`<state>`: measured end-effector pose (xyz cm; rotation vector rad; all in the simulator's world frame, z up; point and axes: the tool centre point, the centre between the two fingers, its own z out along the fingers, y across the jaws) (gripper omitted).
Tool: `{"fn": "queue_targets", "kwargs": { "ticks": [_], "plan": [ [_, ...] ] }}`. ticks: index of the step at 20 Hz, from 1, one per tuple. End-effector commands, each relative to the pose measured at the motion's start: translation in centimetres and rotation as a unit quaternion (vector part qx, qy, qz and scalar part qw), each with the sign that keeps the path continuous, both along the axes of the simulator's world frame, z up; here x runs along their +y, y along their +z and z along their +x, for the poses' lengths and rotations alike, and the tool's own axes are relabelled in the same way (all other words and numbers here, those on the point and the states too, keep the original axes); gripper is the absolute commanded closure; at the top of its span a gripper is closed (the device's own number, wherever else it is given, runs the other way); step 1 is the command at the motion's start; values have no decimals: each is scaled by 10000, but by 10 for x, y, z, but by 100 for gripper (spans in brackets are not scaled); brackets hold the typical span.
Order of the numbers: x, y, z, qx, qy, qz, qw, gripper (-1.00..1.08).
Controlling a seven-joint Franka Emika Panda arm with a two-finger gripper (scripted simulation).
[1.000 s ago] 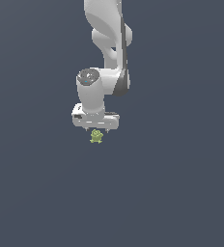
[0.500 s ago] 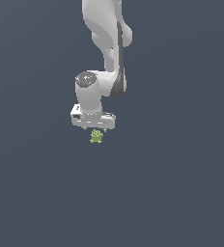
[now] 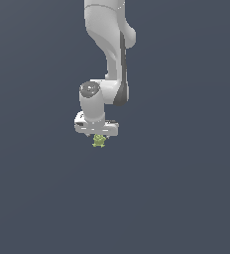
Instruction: Pick up the object and move it to a goal position.
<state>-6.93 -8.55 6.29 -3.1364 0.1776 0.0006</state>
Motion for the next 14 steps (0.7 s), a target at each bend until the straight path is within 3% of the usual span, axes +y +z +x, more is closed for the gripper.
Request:
{"fn": "queue_targets", "kwargs": {
  "ticks": [1,7,8,14],
  "plan": [
    [0,-11,-1,0,0,-1,10000,-92],
    [0,-22,0,0,0,-1,10000,-92],
    [0,-22,0,0,0,-1,10000,108],
    [0,-22,0,0,0,-1,10000,108]
  ]
}}
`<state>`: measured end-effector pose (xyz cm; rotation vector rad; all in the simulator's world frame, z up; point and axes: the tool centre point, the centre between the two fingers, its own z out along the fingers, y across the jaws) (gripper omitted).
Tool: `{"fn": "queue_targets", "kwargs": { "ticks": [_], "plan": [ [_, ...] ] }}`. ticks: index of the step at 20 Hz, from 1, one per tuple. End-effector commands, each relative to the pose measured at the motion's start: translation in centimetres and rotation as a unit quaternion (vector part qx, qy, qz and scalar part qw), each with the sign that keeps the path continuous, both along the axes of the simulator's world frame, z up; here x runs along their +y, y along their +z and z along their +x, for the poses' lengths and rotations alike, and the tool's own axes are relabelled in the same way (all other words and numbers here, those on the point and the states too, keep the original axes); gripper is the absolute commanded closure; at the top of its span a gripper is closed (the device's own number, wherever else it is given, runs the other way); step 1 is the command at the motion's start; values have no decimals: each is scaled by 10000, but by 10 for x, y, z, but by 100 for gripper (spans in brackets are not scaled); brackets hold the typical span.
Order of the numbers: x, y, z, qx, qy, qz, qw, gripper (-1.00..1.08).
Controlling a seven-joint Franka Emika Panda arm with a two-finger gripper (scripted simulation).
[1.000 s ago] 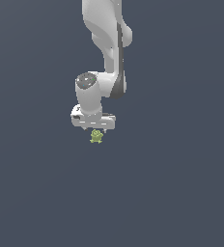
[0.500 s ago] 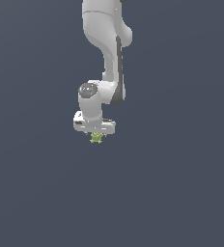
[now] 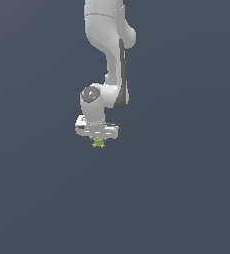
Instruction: Pick up the object and move it to a goal position.
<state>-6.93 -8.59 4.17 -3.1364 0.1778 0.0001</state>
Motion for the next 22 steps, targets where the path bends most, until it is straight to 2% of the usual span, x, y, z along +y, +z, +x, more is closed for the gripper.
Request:
{"fn": "queue_targets", "kwargs": {
  "ticks": [1,12,22],
  "plan": [
    [0,-1,0,1,1,0,10000,108],
    [-1,19,4,-2,1,0,10000,108],
    [-4,90,21,-2,1,0,10000,108]
  ]
}}
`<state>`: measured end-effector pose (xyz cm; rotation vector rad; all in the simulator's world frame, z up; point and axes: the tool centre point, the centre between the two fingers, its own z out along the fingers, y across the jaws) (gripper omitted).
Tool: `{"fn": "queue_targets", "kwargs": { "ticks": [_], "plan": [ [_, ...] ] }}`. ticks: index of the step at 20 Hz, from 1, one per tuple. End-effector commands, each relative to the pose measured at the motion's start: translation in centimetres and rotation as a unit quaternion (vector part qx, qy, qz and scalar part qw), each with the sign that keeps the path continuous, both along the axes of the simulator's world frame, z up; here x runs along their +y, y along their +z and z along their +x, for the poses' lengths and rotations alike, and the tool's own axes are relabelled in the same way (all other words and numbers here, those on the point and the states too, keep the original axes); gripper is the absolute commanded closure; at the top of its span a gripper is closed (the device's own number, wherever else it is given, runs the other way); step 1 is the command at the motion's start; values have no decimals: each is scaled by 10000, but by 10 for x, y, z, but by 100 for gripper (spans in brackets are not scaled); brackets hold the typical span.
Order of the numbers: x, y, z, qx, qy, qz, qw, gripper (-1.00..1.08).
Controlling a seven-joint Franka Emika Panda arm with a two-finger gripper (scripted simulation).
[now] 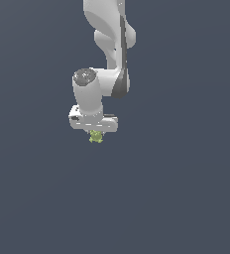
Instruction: Pick up the object and move it to a goal position.
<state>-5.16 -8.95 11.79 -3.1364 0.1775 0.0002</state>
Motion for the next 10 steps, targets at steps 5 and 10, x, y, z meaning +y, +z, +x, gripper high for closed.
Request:
{"fn": "queue_targets", "kwargs": {
  "ticks": [5,10],
  "plan": [
    [-4,65,15,-1,-3,-4,10000,108],
    [-6,116,28,-1,-3,-4,10000,108]
  ]
}}
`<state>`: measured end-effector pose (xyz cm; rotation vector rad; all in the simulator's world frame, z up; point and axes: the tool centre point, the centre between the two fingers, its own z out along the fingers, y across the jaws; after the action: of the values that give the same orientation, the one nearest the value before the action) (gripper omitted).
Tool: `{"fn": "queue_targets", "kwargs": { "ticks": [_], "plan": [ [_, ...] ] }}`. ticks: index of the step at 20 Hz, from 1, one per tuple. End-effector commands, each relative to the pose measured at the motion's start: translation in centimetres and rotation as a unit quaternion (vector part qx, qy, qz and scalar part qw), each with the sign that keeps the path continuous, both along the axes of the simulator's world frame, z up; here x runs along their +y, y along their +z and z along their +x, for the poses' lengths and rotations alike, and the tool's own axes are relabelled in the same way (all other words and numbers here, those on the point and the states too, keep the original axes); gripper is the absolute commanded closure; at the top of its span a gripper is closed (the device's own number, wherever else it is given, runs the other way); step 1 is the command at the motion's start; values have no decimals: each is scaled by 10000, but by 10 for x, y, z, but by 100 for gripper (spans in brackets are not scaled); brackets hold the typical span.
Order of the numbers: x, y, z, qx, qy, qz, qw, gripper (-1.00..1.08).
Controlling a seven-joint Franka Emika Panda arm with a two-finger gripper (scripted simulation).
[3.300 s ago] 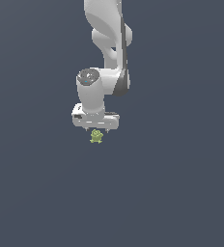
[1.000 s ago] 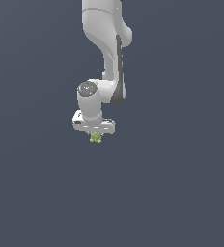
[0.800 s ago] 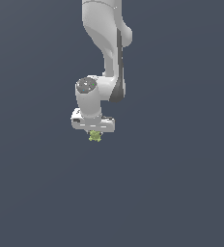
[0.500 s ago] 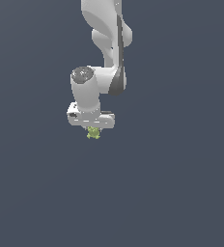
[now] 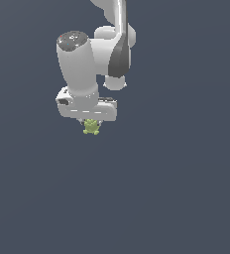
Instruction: Pick up the object and move it to a goal position.
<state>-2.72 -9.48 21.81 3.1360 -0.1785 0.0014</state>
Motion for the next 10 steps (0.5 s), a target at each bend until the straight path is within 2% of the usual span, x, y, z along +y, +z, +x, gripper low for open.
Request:
{"fn": "queue_targets", "kwargs": {
  "ticks": [1,10],
  "plan": [
    [-1,26,6,4,0,0,10000,108],
    [-6,113,29,4,0,0,10000,108]
  ]
}}
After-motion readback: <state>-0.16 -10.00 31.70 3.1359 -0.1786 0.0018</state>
